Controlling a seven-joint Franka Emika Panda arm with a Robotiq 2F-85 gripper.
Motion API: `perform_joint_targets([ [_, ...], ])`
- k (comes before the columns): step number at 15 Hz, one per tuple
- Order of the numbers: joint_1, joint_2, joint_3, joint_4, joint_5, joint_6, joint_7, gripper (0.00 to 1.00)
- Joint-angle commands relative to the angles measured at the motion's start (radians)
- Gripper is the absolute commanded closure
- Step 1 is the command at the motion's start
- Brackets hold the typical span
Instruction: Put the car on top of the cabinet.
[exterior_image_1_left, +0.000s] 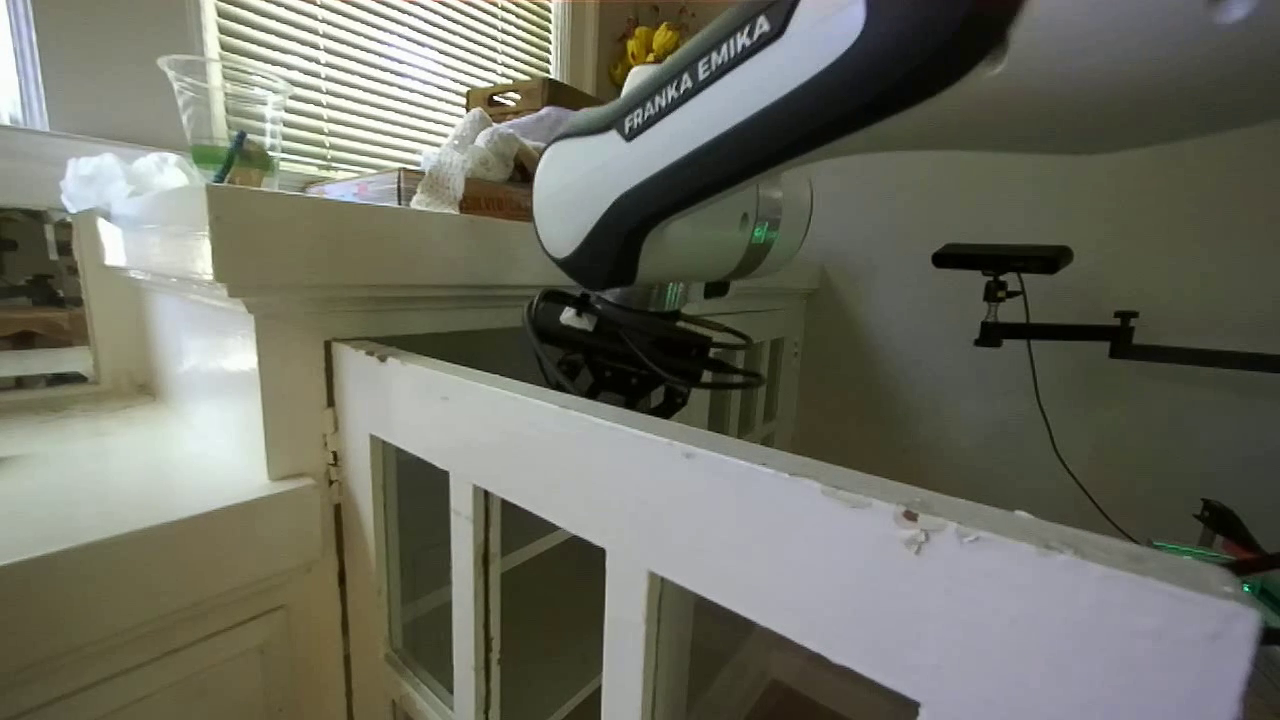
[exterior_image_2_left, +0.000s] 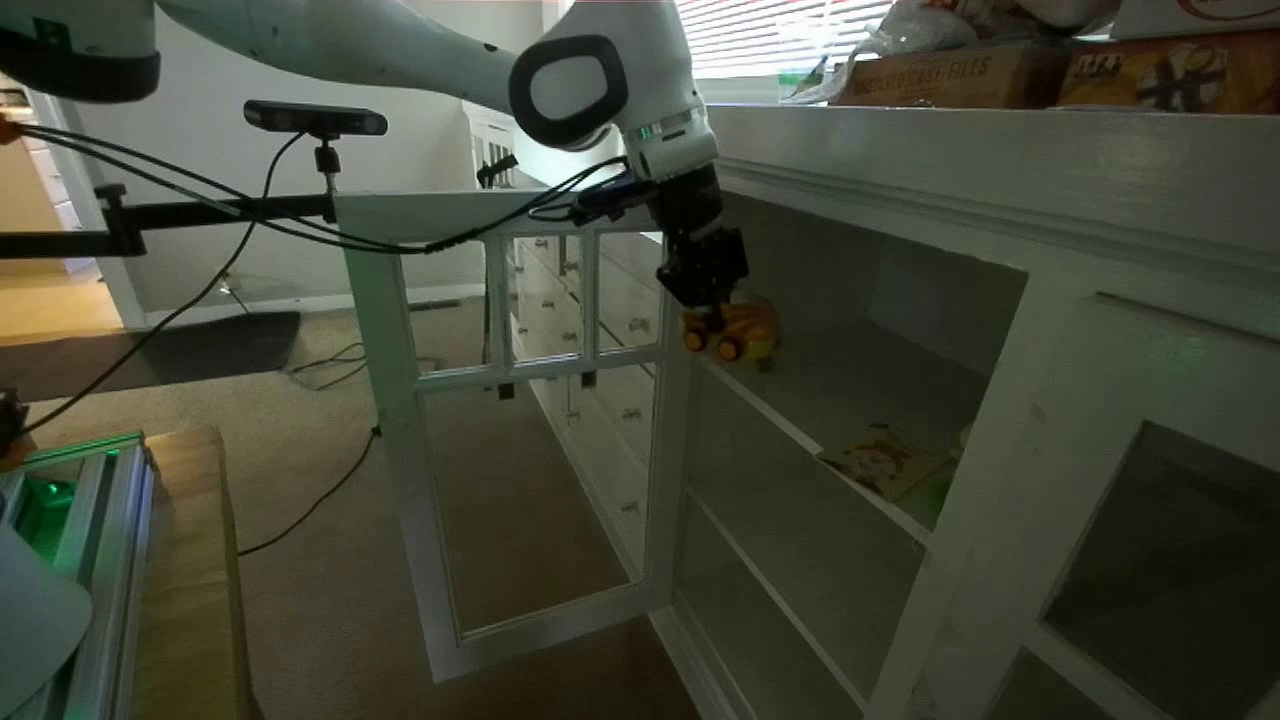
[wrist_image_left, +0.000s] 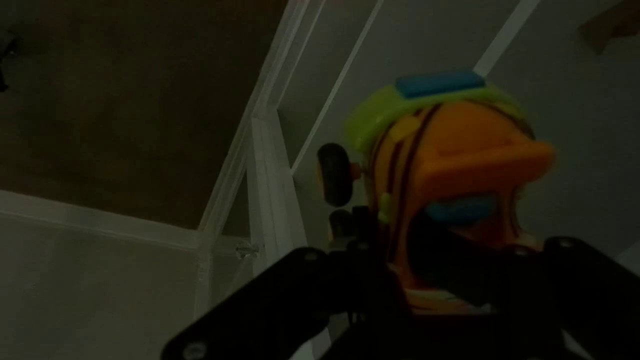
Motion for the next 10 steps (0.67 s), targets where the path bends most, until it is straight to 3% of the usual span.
perform_joint_targets([
  [1, 0.109, 0.076, -0.092, -0.097, -0.074, -0.087, -0.022, 0.95],
  [5, 0.181, 0.093, -0.193, -0.119, -0.155, -0.148, -0.001, 0.95],
  [10, 0.235, 0.121, -0.273, -0.098, -0.207, -0.163, 0.039, 0.95],
])
